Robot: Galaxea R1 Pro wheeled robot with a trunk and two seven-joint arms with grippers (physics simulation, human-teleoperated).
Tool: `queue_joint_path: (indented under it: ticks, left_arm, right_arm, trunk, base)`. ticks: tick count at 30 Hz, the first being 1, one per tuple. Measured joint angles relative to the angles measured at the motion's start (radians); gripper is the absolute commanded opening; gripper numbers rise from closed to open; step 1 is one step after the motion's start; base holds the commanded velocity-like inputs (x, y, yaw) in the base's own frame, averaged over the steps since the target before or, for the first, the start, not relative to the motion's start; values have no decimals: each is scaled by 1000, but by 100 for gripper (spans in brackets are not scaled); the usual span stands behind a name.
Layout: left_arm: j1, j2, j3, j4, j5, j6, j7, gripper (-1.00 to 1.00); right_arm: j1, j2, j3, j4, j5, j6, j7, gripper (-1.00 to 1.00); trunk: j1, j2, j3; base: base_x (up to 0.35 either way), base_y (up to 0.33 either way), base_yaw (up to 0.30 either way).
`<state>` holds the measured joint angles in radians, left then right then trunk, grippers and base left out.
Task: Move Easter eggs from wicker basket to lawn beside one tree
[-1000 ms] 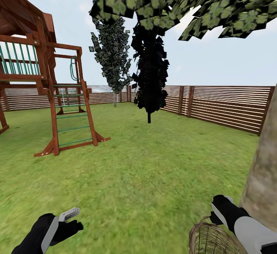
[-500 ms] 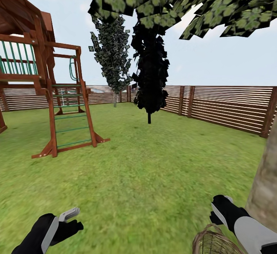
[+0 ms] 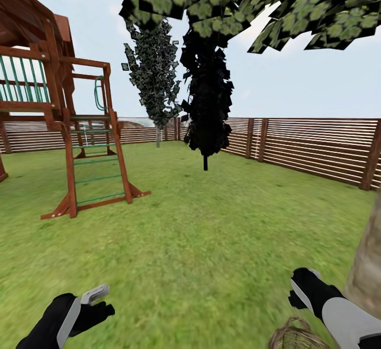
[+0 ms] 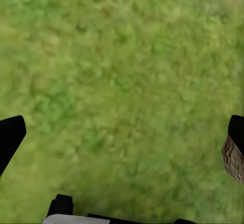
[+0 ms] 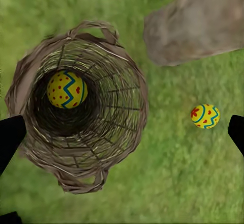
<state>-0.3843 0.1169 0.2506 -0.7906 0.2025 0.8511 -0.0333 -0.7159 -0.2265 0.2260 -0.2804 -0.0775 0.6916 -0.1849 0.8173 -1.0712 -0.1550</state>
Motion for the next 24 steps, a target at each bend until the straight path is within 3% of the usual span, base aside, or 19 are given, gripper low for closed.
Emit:
queue_joint_path:
  ticks: [7, 18, 24]
  left_arm:
    - [0, 0, 0, 0, 0, 0, 0, 100]
    - [0, -2, 0, 0, -1, 0, -1, 100]
    - [0, -2, 0, 0, 0, 1, 0, 100]
  right_arm:
    - [0, 0, 0, 0, 0, 0, 0, 100]
    - [0, 0, -1, 0, 0, 0, 0, 100]
    - [0, 0, -2, 0, -1, 0, 0, 100]
  trunk:
    - [0, 0, 0]
    - [1, 0, 0]
    - [23, -42, -19]
  base:
    - [283, 0, 0]
    - [15, 0, 0]
    - [0, 0, 0]
